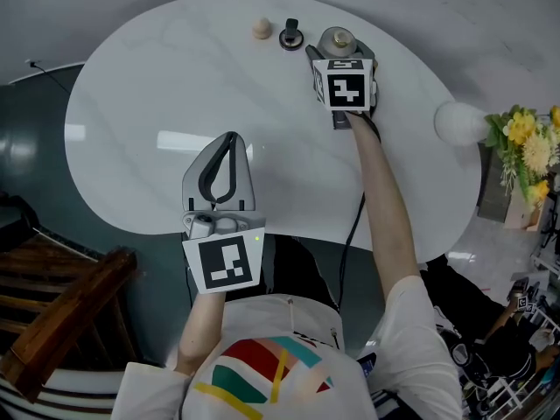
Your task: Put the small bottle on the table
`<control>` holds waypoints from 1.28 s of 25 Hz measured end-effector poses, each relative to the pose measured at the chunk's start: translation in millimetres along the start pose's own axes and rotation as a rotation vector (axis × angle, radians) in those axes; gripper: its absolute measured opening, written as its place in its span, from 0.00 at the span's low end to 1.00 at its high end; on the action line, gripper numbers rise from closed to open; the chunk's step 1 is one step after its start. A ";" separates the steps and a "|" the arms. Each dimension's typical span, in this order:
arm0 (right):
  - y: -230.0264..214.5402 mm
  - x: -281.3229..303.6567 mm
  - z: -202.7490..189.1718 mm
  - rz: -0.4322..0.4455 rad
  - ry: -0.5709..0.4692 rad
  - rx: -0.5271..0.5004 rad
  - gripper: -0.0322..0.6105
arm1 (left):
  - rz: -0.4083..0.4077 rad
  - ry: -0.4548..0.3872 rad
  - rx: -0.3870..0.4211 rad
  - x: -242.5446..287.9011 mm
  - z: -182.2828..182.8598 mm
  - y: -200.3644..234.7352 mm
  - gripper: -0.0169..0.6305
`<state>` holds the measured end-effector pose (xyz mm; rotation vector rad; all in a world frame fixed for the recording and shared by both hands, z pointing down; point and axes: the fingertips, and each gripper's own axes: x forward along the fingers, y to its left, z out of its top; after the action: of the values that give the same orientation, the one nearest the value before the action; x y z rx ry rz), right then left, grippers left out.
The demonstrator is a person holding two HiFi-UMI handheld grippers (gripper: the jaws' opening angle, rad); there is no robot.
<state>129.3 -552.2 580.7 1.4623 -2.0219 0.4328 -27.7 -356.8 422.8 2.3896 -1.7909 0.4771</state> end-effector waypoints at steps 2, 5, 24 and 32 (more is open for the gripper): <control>-0.6 0.0 0.0 0.000 0.001 0.000 0.58 | 0.000 -0.001 0.005 -0.2 0.1 0.4 0.05; -1.8 -0.5 0.4 -0.002 -0.001 0.007 0.58 | 0.004 -0.002 0.015 -0.3 -0.6 1.6 0.05; -4.9 -28.5 19.2 -0.038 -0.028 0.005 0.58 | 0.077 -0.111 0.026 -29.0 36.8 23.2 0.05; -3.2 -84.1 52.2 -0.073 -0.119 -0.024 0.58 | 0.101 -0.193 0.002 -48.0 61.1 34.6 0.05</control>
<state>135.7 -521.2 486.9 1.5748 -2.0502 0.2966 -61.7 -340.1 346.7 2.4289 -1.9978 0.2645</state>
